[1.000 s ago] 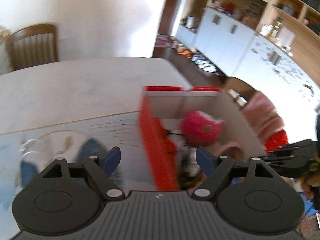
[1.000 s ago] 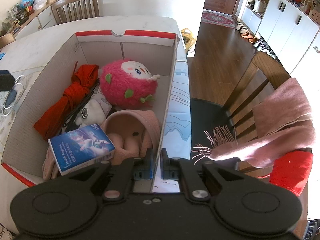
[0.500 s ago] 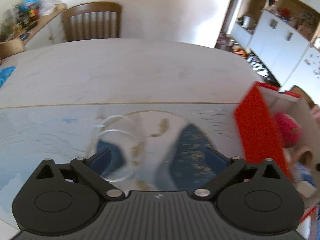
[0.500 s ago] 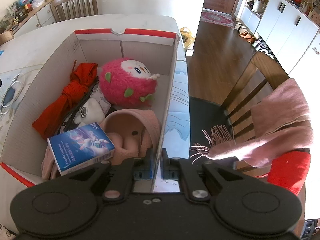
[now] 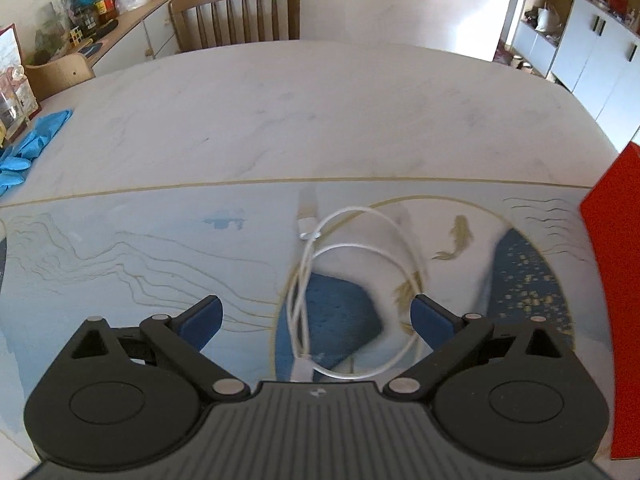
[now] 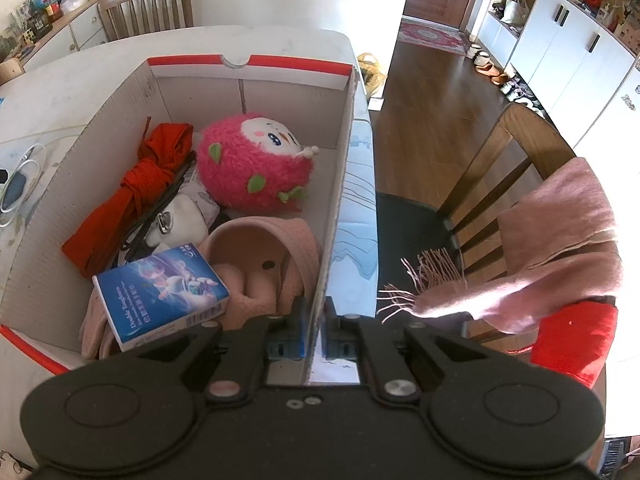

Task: Organize objects
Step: 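Withdraw the open left tool to the white cable on the mat, then close the left tool on the white cable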

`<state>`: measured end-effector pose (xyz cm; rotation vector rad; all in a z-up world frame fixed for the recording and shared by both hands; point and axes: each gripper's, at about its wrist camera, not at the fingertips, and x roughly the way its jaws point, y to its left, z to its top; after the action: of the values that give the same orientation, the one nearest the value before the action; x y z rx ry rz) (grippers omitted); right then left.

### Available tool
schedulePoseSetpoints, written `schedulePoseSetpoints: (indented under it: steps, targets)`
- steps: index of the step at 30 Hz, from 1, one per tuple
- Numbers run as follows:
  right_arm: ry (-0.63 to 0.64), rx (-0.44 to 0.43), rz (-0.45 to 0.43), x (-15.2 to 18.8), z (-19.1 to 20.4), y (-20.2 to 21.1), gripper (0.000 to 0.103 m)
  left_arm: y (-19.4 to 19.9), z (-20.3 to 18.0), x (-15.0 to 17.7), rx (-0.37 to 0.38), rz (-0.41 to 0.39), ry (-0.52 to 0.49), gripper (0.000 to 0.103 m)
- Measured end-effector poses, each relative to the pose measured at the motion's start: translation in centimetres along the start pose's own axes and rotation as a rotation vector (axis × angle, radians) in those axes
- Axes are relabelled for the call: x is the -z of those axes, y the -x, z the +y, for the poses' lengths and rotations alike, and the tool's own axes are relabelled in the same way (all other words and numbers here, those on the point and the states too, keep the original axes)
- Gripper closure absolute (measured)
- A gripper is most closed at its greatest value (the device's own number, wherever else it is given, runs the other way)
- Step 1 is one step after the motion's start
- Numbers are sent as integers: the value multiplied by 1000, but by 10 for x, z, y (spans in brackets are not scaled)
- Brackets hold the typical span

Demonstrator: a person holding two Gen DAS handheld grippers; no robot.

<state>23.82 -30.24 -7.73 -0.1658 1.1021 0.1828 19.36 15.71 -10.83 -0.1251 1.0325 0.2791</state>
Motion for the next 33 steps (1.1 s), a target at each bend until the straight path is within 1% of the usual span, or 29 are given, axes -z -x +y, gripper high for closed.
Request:
schedulePoseSetpoints:
  steps: [6, 11, 13, 15, 16, 18, 22, 23, 24, 25, 27, 29, 32, 33]
  targets:
    - [-3, 2, 1, 0, 0, 0, 97, -14, 2, 3, -38, 10, -18, 2]
    - [-4, 2, 7, 1, 0, -1, 97, -23, 8, 2, -42, 34, -12, 3]
    - [-3, 4, 7, 1, 1, -1, 97, -26, 12, 2, -28, 48, -1, 5]
    - [-5, 3, 7, 1, 1, -1, 97, -27, 14, 2, -14, 56, 11, 17]
    - [-3, 4, 7, 1, 1, -1, 97, -27, 14, 3, -12, 60, 15, 20]
    - [-2, 5, 8, 2, 1, -1, 97, -29, 14, 3, -11, 71, 20, 32]
    - [-3, 5, 8, 1, 1, -2, 97, -29, 16, 2, 2, 68, 31, 38]
    - [-3, 5, 8, 1, 1, -2, 97, -30, 16, 1, 3, 68, 31, 42]
    - [-3, 5, 8, 1, 1, -2, 97, -29, 15, 0, 5, 67, 30, 47]
    - [-4, 5, 7, 1, 1, -2, 97, -30, 16, 0, 6, 66, 28, 50]
    - [-4, 4, 8, 1, 1, -2, 97, -29, 15, -2, 10, 66, 24, 66]
    - [-3, 5, 8, 1, 1, -1, 97, -27, 13, -2, 15, 68, 12, 74]
    - [-4, 5, 8, 1, 1, -2, 97, -26, 8, -2, 18, 68, -7, 90]
    - [-4, 5, 7, 2, 1, -1, 97, -25, 6, -2, 12, 66, -15, 93]
